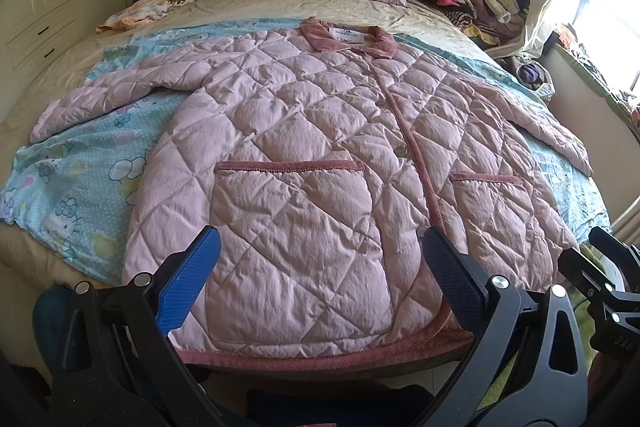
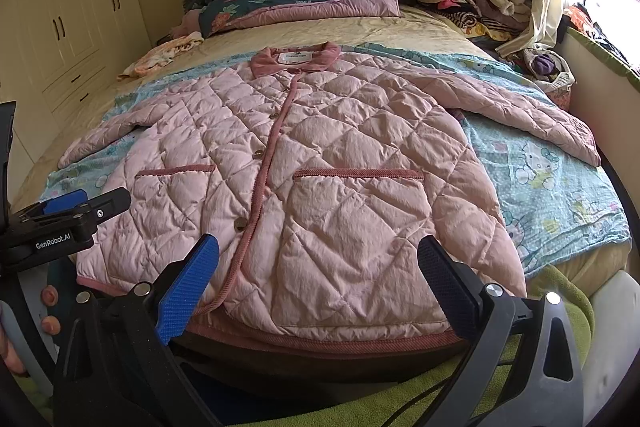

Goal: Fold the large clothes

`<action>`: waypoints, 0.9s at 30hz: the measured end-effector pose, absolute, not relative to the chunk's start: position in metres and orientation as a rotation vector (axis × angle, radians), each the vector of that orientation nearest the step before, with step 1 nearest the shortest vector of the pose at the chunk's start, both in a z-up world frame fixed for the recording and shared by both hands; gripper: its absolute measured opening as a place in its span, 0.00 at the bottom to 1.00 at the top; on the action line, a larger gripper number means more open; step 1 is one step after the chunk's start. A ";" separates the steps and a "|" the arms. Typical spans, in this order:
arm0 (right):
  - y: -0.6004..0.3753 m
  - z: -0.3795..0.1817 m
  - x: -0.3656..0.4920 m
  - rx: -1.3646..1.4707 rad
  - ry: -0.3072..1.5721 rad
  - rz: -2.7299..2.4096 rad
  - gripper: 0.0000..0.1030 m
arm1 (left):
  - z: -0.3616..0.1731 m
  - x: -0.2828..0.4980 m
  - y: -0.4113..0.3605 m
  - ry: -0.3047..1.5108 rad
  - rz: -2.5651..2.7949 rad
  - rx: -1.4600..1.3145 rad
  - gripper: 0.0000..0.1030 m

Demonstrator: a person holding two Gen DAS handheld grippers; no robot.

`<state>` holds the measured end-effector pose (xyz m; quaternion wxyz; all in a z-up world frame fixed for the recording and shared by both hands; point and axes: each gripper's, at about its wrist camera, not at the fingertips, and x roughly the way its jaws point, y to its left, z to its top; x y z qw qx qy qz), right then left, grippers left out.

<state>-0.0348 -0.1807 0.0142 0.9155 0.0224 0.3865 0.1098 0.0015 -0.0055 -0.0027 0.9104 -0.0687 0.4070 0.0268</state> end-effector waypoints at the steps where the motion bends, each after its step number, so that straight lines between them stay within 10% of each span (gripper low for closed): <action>1: -0.180 0.014 -0.035 0.047 0.797 0.229 0.96 | -0.003 0.002 -0.006 0.839 0.055 -0.142 0.92; 27: -0.200 0.027 0.037 0.076 0.790 0.203 0.96 | 0.003 0.064 -0.010 0.850 0.053 -0.137 0.92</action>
